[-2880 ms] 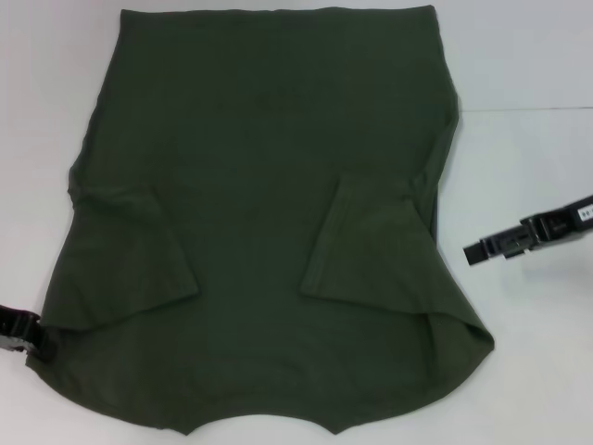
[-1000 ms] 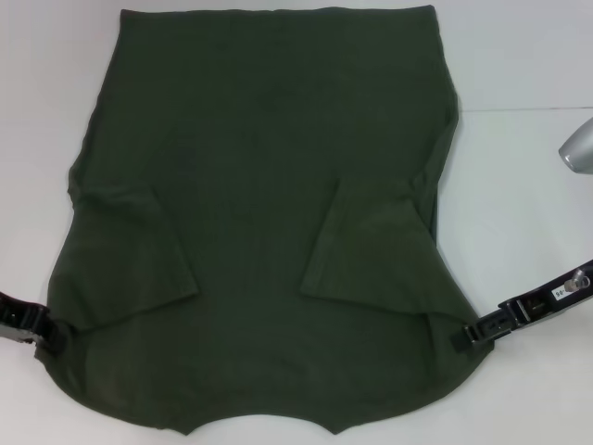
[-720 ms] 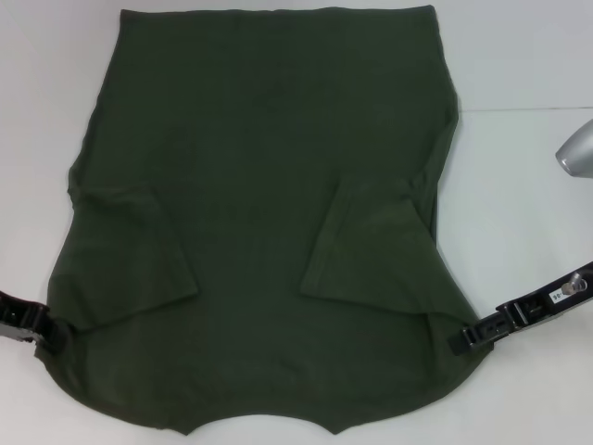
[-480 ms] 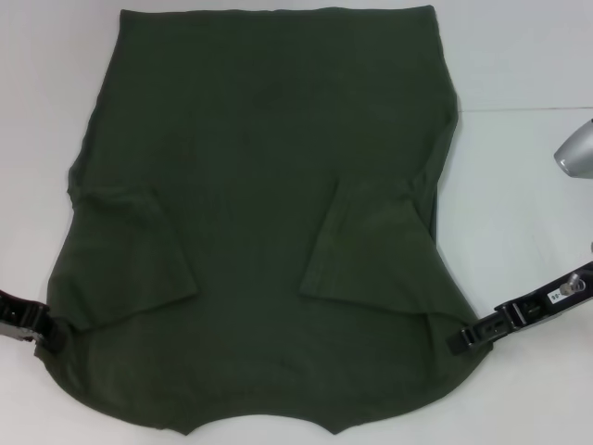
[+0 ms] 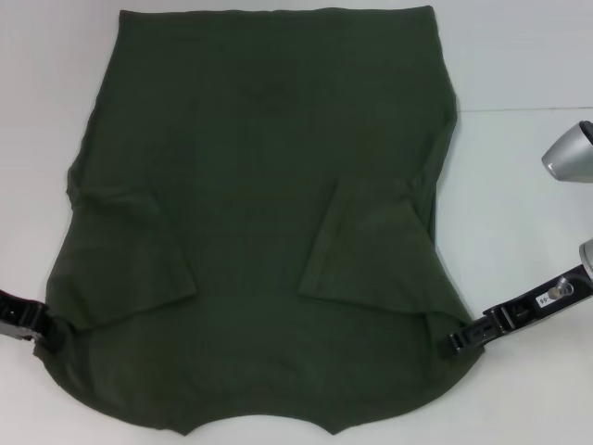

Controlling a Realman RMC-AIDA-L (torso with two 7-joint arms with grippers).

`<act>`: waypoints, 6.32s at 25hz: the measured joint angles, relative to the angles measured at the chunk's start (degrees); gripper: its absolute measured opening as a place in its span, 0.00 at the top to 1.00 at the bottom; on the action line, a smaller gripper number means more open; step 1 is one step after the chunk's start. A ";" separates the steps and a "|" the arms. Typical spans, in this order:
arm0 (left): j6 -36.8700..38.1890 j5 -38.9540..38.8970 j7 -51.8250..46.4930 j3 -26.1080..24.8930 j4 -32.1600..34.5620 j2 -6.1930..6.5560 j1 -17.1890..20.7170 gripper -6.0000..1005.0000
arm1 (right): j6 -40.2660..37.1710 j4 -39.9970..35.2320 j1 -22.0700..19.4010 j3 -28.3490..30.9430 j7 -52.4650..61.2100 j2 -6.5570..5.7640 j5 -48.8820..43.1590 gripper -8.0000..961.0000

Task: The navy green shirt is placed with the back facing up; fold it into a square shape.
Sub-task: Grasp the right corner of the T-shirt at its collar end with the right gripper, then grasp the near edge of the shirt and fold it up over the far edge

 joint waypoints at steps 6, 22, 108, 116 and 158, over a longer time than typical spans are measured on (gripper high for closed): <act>0.00 0.00 0.01 0.33 0.00 0.04 -0.04 0.96 | -0.57 0.17 0.05 0.30 -0.10 0.14 0.22 0.01; -0.16 0.00 0.01 0.52 -0.01 0.04 -0.58 0.96 | -0.62 -0.09 0.23 0.20 -0.71 0.15 0.80 0.02; 19.55 -4.26 18.58 -3.29 5.29 0.67 1.18 0.96 | -14.93 -5.78 -3.48 5.62 -16.46 -4.86 0.85 0.91; 13.40 -5.93 16.18 -13.31 5.21 0.88 -0.88 0.96 | -10.65 -5.95 -2.27 12.40 -16.38 -4.55 1.19 0.91; -37.63 -39.61 32.00 -13.63 -5.99 -5.81 -1.94 0.96 | 40.08 -3.98 3.46 16.25 -20.57 7.09 15.64 0.92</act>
